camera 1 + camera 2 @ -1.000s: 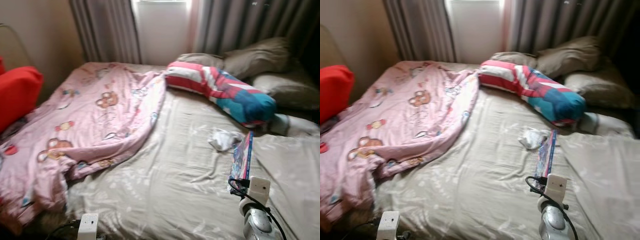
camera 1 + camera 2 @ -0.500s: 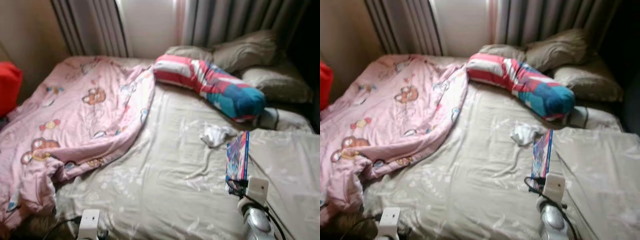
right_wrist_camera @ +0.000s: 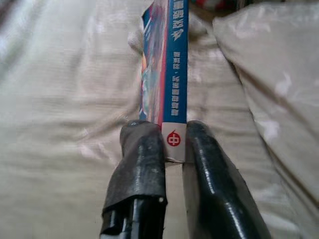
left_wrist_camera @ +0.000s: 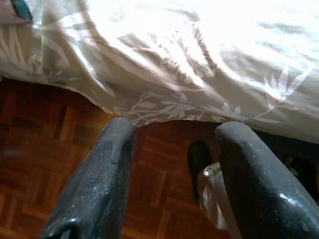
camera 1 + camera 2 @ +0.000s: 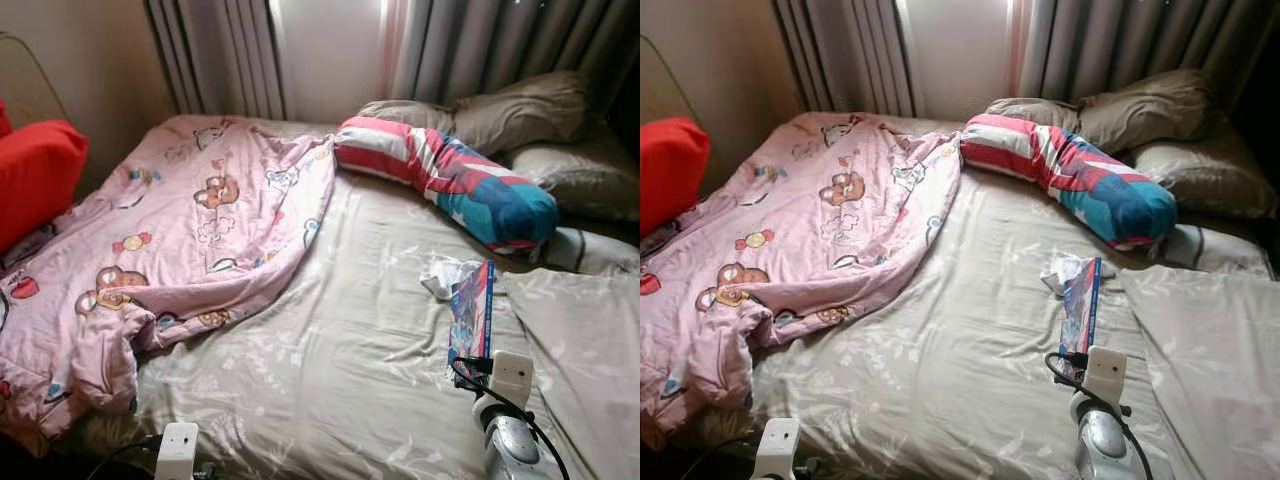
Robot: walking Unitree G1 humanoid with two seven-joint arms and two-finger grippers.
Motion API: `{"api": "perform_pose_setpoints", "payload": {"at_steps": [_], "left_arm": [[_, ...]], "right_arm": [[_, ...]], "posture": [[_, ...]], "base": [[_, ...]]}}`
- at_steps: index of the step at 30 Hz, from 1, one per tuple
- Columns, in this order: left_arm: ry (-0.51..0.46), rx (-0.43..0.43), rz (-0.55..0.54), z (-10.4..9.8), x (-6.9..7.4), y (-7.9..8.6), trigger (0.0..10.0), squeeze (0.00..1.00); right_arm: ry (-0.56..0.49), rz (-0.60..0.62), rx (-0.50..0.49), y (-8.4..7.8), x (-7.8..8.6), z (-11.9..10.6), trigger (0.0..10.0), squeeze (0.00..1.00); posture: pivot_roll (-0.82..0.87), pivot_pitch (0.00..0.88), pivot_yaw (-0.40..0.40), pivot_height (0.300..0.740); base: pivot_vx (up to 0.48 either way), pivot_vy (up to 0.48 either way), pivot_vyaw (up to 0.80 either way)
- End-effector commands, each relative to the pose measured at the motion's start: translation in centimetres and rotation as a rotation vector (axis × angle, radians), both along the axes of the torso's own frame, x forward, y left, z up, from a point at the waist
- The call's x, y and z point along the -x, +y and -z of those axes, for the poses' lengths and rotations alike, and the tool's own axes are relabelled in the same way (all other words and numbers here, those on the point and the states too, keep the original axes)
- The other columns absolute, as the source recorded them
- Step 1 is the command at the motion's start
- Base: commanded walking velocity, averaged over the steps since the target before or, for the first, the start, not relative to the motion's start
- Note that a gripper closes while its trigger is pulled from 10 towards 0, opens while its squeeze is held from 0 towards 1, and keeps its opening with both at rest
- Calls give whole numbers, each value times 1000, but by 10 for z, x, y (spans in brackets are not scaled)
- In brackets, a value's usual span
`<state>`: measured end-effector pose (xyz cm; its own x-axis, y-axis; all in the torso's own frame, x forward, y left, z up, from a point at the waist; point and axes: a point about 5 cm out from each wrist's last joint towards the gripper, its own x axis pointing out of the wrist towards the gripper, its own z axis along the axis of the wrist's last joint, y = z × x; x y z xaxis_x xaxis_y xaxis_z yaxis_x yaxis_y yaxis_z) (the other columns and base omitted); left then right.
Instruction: Clean up the room
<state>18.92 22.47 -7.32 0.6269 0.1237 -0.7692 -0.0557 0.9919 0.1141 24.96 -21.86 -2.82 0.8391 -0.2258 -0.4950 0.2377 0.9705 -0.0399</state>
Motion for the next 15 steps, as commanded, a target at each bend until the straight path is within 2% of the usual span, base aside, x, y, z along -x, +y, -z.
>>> {"api": "perform_pose_setpoints", "payload": {"at_steps": [1, 9, 15], "left_arm": [[29, -17, 18, 2, 6, 3, 10000, 0], [32, -20, 20, 3, 6, 3, 10000, 0], [32, -19, 17, 3, 6, 3, 10000, 0]], "right_arm": [[58, -18, 20, -1, 4, 5, 10000, 0], [26, 16, 50, -15, 6, 1, 10000, 0], [57, 4, 59, -18, 9, 3, 10000, 0]], "posture": [[-101, 0, 33, 740], [-109, 0, 35, 740], [-109, 0, 37, 740]], "base": [[0, 0, 0], [0, 0, 0], [0, 0, 0]]}}
